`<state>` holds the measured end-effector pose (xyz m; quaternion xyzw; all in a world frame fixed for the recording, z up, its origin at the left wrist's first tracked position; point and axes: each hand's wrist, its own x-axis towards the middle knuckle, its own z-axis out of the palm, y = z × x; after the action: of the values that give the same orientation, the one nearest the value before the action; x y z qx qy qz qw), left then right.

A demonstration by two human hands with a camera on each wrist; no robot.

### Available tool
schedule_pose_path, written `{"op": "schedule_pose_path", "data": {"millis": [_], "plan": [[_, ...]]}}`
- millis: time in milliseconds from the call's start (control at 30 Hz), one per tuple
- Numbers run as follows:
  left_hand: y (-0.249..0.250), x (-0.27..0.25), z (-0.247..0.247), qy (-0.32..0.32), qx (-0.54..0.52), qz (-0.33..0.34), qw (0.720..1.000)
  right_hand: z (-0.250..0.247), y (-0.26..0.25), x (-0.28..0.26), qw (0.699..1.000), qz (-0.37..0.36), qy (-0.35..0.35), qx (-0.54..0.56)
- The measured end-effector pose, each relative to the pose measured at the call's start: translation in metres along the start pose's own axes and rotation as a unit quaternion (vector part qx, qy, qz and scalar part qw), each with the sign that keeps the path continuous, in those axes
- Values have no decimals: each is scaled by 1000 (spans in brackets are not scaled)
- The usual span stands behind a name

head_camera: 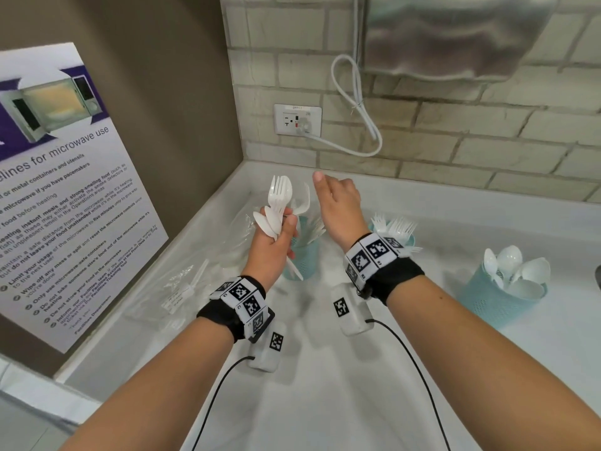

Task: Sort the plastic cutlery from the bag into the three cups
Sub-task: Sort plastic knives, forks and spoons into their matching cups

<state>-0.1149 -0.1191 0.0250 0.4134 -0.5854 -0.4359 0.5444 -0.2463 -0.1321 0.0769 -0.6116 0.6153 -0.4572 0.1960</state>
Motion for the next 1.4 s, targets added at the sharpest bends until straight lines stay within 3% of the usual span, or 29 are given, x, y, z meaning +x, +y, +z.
{"op": "schedule_pose_path", "data": {"millis": [67, 267, 367, 500, 667, 867, 1000, 1200, 1400], "plan": [[4, -2, 5, -10, -12, 1, 1000, -6, -2, -10, 1000, 5, 1, -8], [15, -5, 25, -53, -12, 1, 999, -10, -3, -33, 983, 34, -74, 165], [19, -8, 33, -76, -34, -8, 996, -26, -5, -35, 981, 50, -23, 188], [25, -13, 45, -98, -31, -36, 994, -52, -10, -32, 969, 19, 58, 239], [24, -11, 62, -98, -21, -47, 994, -66, -1, -40, 980, 49, -1, 191], [31, -19, 85, -157, -3, -29, 987, -72, 13, -49, 986, 41, 15, 162], [32, -24, 98, -158, 8, -17, 987, -90, 22, -48, 989, 41, 21, 141], [25, -20, 113, -182, -10, 7, 983, -124, 27, -37, 986, 36, 87, 137], [8, -13, 111, -118, 51, -3, 992, -152, 34, -26, 978, -4, 182, 100]]}}
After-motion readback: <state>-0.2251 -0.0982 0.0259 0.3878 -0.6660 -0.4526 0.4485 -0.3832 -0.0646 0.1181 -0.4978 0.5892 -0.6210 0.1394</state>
